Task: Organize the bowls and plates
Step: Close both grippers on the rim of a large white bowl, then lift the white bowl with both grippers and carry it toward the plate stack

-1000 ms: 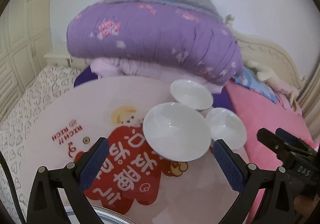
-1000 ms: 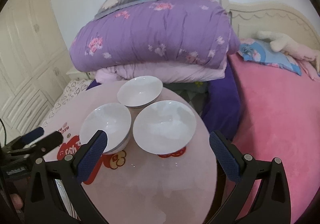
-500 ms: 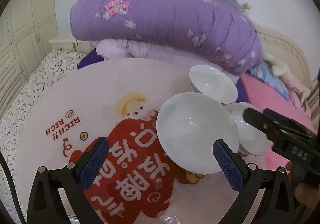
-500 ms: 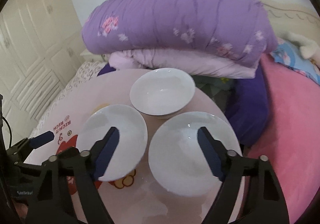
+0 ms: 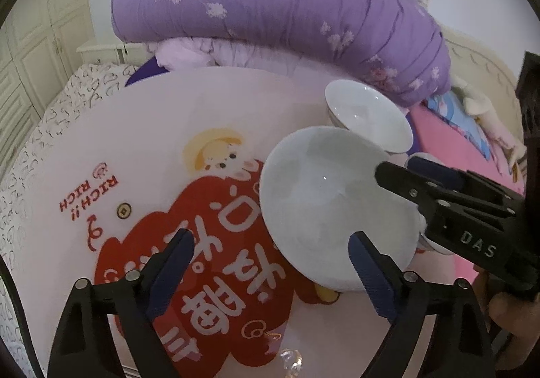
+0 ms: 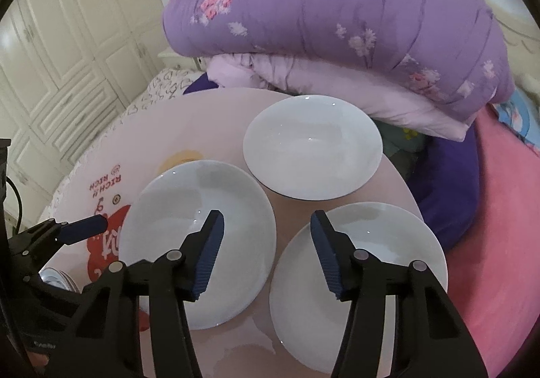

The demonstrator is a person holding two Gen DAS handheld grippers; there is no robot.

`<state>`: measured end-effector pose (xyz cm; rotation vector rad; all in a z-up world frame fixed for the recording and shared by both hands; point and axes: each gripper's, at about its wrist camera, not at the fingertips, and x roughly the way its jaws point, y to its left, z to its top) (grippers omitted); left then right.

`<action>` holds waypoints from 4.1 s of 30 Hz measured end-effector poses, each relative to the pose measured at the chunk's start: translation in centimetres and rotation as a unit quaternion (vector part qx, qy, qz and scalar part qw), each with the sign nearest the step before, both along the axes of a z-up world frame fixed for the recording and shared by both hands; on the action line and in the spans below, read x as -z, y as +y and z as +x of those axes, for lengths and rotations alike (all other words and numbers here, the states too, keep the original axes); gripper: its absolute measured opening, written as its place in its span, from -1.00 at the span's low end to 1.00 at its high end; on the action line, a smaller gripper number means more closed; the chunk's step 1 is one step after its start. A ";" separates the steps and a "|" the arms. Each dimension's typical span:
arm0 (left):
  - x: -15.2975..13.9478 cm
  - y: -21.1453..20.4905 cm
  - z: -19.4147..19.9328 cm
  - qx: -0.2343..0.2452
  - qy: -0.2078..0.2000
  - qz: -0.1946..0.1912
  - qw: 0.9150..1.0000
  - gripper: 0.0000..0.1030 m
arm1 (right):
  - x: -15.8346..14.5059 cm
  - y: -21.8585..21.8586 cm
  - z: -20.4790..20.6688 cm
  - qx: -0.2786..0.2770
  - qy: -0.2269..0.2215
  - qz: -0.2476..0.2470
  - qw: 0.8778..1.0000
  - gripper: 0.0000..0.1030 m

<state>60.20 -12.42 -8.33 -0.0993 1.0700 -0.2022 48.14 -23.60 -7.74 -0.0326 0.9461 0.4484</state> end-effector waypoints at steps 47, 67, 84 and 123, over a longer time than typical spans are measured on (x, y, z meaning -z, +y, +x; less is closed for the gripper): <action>-0.5 1.1 -0.2 -0.012 0.031 -0.046 0.998 -0.59 | -0.3 2.1 -1.3 -0.022 0.018 0.000 1.000 -0.82; -6.3 2.1 -6.5 0.029 -0.001 -0.051 0.998 -0.59 | -4.7 0.4 -7.8 0.012 -0.011 0.022 1.000 -0.82; -6.7 -1.3 -13.0 0.108 0.015 -0.036 0.993 -0.59 | -4.0 -3.8 -15.9 0.084 0.001 0.028 0.996 -0.82; -1.0 -4.5 -13.6 0.117 0.070 -0.016 0.991 -0.59 | 1.8 -5.4 -16.3 0.101 0.076 0.037 0.991 -0.81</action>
